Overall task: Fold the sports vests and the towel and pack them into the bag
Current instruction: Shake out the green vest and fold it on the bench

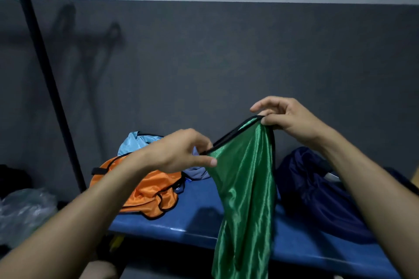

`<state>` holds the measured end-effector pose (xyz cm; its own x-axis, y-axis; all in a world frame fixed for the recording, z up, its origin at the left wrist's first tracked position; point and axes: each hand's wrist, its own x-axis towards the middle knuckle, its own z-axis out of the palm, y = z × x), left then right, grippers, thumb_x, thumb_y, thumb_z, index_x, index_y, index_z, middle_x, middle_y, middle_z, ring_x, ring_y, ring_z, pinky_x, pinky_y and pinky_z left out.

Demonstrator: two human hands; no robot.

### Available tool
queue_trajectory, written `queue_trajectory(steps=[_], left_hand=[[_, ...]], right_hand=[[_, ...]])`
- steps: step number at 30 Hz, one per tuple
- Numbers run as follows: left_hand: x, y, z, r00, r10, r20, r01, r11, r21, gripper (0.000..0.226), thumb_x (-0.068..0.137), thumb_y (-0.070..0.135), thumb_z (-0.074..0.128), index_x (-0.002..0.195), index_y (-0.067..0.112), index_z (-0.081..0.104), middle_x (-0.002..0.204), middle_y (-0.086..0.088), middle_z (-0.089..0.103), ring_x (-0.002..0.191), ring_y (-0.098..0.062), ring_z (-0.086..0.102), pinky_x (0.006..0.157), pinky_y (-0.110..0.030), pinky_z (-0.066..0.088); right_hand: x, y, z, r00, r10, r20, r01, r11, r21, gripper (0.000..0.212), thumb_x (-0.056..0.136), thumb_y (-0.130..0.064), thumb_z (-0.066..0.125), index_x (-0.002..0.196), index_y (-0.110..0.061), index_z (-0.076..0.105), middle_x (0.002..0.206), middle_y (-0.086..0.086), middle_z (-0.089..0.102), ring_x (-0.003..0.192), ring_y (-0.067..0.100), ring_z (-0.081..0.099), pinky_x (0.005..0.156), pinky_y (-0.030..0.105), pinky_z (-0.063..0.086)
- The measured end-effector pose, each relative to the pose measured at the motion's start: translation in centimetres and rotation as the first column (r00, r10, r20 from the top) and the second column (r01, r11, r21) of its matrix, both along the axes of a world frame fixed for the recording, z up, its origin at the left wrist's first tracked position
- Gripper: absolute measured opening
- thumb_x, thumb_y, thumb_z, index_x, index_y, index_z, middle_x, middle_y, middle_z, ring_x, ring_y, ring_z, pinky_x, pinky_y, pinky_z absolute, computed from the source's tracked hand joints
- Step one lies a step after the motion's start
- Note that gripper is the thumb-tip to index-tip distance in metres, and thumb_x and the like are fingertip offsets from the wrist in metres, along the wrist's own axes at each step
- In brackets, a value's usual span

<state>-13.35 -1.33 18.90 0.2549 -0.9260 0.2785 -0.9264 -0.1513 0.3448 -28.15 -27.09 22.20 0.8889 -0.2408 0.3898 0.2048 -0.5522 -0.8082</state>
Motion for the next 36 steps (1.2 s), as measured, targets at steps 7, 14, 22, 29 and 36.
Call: queue_trajectory(steps=[7, 14, 22, 29, 36], left_hand=[[-0.7, 1.3, 7.9, 0.931, -0.211, -0.299, 0.231, 0.972, 0.035, 0.013, 0.095, 0.026, 0.068, 0.09, 0.013, 0.071, 0.08, 0.01, 0.067, 0.075, -0.002, 0.056, 0.07, -0.018, 0.044], [-1.2, -0.8, 12.2, 0.848, -0.025, 0.53, -0.082, 0.981, 0.178, 0.027, 0.099, 0.043, 0.059, 0.094, 0.019, 0.07, 0.08, 0.005, 0.067, 0.073, -0.018, 0.059, 0.067, -0.03, 0.042], [-1.9, 0.4, 12.5, 0.909, -0.006, 0.416, -0.021, 0.998, 0.058, 0.029, 0.093, 0.045, 0.068, 0.081, 0.018, 0.071, 0.057, 0.016, 0.062, 0.054, -0.006, 0.059, 0.054, -0.011, 0.037], [-3.3, 1.7, 11.0, 1.0, 0.016, -0.008, -0.015, 0.999, 0.045, 0.027, 0.091, 0.039, 0.073, 0.084, 0.014, 0.068, 0.055, 0.005, 0.062, 0.048, -0.015, 0.059, 0.044, -0.024, 0.044], [-2.9, 0.3, 11.0, 0.633, 0.428, 0.644, -0.412, 0.892, -0.188, 0.03, 0.102, 0.048, 0.047, 0.124, 0.029, 0.055, 0.116, -0.004, 0.067, 0.106, -0.038, 0.063, 0.074, -0.037, 0.04]], right_hand=[[1.8, -0.3, -3.1, 0.996, 0.045, -0.075, -0.02, 0.953, 0.303, 0.029, 0.078, -0.01, 0.061, 0.099, -0.024, 0.076, 0.106, 0.007, 0.072, 0.093, 0.03, 0.049, 0.074, 0.036, 0.036], [1.6, 0.0, -2.1, 0.986, -0.016, -0.167, 0.025, 0.999, 0.048, 0.029, 0.096, 0.006, 0.052, 0.113, -0.012, 0.067, 0.086, -0.005, 0.071, 0.082, 0.008, 0.062, 0.079, 0.029, 0.045], [-0.2, 0.5, 1.9, 0.925, -0.127, -0.357, 0.053, 0.976, -0.21, 0.025, 0.095, 0.002, 0.061, 0.113, -0.015, 0.068, 0.088, -0.003, 0.061, 0.072, 0.009, 0.053, 0.062, 0.022, 0.039], [0.1, 1.9, 5.0, 0.948, -0.221, -0.23, 0.196, 0.973, -0.125, 0.036, 0.095, 0.008, 0.04, 0.113, -0.009, 0.066, 0.088, 0.006, 0.064, 0.056, 0.011, 0.058, 0.048, 0.026, 0.045], [0.1, 2.9, 5.1, 0.961, -0.249, -0.122, 0.247, 0.968, -0.035, 0.028, 0.095, 0.003, 0.041, 0.1, -0.013, 0.062, 0.08, 0.006, 0.061, 0.057, 0.015, 0.059, 0.054, 0.032, 0.054]])
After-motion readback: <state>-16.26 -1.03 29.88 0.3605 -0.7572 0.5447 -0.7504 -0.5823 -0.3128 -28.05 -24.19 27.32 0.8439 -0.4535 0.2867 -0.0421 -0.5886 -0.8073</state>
